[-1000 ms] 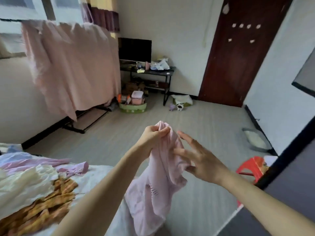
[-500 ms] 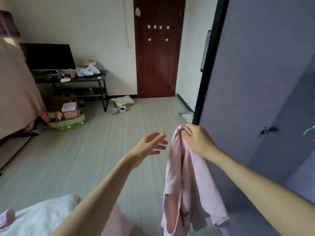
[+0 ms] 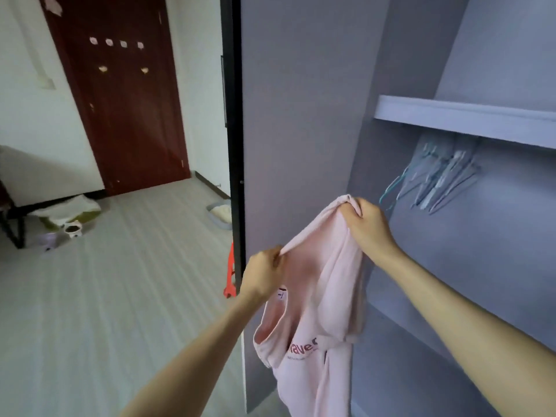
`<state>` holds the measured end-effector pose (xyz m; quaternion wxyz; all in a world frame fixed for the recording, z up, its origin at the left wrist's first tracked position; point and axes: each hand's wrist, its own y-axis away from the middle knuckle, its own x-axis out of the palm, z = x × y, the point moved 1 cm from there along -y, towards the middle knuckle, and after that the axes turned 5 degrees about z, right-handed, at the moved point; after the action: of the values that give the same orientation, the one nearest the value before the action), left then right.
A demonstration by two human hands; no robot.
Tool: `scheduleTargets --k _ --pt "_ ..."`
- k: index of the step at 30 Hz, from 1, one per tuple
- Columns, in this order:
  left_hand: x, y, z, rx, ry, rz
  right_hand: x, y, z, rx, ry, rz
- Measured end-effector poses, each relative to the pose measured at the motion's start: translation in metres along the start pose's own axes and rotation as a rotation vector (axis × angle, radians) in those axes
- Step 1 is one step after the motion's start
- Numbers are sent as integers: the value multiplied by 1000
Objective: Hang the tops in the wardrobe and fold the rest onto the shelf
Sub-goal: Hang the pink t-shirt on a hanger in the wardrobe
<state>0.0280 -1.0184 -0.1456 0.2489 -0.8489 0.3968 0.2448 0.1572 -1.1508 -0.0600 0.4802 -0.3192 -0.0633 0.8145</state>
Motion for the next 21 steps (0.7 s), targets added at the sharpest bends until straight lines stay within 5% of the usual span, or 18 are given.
scheduleTargets --k 4,9,13,21 --pt "7 -32 -25 94 -28 124 -40 3 -45 212 273 -40" --pt "33 -52 -85 396 16 332 -64 29 -65 262 187 436" --pt "53 -60 -107 384 126 302 -64 45 -67 270 -70 653" --pt "53 -72 -110 250 395 281 -57 25 -64 131 235 265"
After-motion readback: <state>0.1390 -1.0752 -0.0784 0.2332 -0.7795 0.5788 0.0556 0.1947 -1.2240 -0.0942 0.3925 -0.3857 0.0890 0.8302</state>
